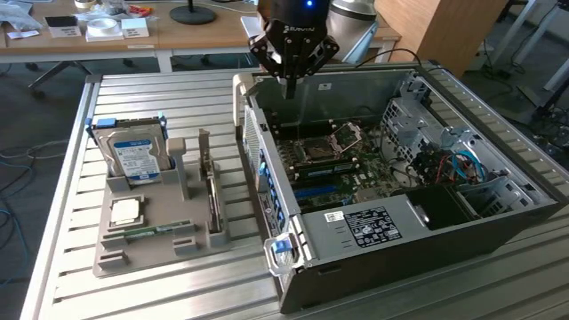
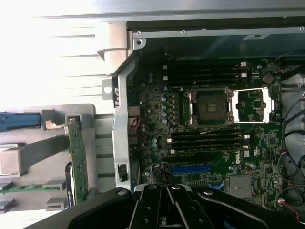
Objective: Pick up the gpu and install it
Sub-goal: 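Reach for the gpu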
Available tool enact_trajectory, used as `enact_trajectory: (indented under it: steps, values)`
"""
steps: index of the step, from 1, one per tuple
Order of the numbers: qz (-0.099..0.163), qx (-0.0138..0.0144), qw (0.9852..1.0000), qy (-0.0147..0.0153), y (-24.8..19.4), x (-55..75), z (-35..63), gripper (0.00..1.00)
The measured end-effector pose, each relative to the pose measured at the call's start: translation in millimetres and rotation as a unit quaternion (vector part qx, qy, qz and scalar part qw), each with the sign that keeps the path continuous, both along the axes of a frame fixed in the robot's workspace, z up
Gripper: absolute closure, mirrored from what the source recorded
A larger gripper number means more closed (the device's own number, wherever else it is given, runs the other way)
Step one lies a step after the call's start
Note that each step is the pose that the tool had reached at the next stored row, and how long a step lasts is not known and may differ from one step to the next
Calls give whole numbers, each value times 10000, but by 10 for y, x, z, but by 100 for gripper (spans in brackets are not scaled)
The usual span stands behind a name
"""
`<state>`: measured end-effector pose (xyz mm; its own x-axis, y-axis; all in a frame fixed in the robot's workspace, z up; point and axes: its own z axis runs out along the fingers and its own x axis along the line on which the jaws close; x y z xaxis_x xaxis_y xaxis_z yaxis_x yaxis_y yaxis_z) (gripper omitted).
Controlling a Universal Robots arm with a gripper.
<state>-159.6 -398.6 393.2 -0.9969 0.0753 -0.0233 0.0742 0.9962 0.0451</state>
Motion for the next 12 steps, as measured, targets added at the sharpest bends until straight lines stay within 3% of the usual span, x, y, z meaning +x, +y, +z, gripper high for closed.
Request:
enact_trajectory:
  steps: [12]
  values:
    - [0, 0, 10000, 0, 1, -118, 0, 89]
